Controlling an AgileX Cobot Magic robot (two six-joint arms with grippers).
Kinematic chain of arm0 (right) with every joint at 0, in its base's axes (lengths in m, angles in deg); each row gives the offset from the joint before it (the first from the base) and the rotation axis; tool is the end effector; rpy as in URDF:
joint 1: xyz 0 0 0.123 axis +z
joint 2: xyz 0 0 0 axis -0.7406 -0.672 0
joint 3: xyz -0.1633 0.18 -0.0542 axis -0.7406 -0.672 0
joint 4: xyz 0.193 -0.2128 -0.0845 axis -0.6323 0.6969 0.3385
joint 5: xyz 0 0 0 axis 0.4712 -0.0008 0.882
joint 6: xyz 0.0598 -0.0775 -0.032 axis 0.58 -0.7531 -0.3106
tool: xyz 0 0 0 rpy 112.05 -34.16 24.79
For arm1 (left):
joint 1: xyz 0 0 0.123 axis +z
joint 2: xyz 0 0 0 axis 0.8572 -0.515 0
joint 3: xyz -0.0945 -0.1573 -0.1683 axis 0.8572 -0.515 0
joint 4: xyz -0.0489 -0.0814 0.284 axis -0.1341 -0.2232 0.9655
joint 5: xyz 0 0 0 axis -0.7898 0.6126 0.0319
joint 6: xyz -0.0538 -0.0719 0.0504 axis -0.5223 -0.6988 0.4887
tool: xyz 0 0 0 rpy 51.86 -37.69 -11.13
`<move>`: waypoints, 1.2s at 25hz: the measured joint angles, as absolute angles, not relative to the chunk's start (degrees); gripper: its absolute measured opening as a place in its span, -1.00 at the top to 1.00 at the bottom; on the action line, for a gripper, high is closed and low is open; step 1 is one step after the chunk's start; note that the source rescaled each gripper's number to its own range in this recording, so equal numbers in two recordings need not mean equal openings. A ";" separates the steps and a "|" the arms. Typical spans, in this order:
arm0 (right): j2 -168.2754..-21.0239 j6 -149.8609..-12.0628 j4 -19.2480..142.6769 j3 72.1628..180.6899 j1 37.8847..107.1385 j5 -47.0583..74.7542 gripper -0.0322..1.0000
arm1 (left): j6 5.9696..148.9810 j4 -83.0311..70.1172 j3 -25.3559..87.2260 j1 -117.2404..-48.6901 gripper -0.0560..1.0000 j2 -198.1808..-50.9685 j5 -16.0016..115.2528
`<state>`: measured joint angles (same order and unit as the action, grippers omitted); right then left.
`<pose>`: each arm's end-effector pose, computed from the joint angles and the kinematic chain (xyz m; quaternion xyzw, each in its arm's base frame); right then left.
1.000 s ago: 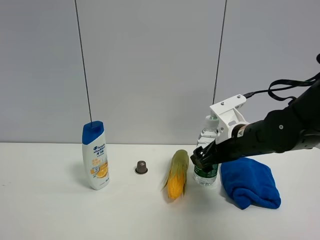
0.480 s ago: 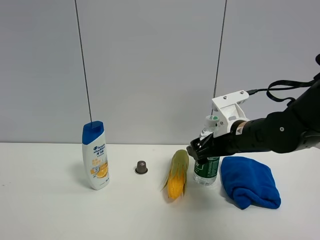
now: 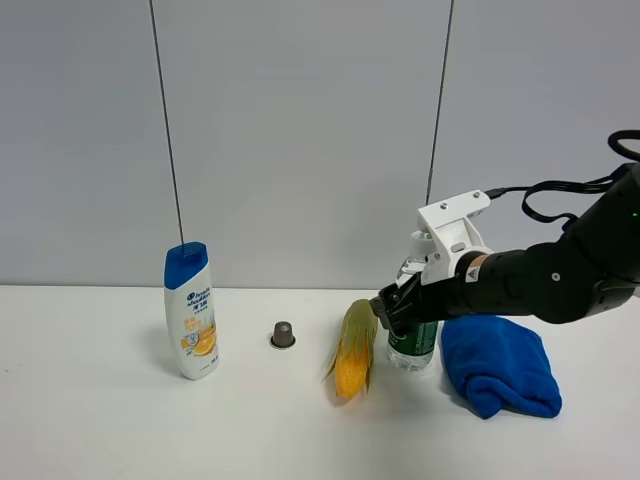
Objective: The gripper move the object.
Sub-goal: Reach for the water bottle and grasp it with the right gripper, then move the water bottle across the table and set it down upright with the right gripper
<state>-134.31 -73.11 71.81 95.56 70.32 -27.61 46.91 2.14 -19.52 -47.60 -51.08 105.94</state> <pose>0.3635 0.1531 0.0434 -0.2914 0.7977 0.0348 0.5269 0.0825 0.0089 0.2995 -0.0566 0.8440 0.0266 0.5327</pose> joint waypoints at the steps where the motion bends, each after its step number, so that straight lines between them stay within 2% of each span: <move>1: -134.31 -73.12 71.84 95.56 70.32 -27.89 -0.25 | 46.91 2.14 -19.52 -47.60 -1.00 -51.08 105.94; 4: -134.37 -73.12 72.02 95.56 70.32 -27.88 0.25 | 46.91 2.14 -19.52 -47.60 -1.00 -51.08 105.94; 6: -134.37 -73.12 72.02 95.56 70.32 -27.95 0.77 | 46.91 2.14 -19.52 -47.60 -1.00 -51.08 105.94; 7: -134.37 -73.12 72.02 95.56 70.32 -27.95 0.92 | 46.91 2.14 -19.52 -47.60 -1.00 -51.08 105.94; 16: -132.41 -72.04 72.09 95.34 70.32 -25.45 0.94 | 46.91 2.14 -19.52 -47.60 -1.00 -51.08 105.94; 22: -120.51 -71.99 72.15 95.87 71.20 -18.08 0.94 | 46.91 2.14 -19.52 -47.60 -1.00 -51.08 105.94; 26: -113.12 -71.99 72.15 100.92 73.85 -9.03 0.94 | 46.91 2.14 -19.52 -47.60 -1.00 -51.08 105.94; 30: -112.50 -71.76 72.02 109.16 77.19 -1.83 0.94 | 46.91 2.14 -19.52 -47.60 -1.00 -51.08 105.94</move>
<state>-112.50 -71.76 72.02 109.16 77.19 -1.83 46.91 2.14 -19.52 -47.60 -51.08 105.94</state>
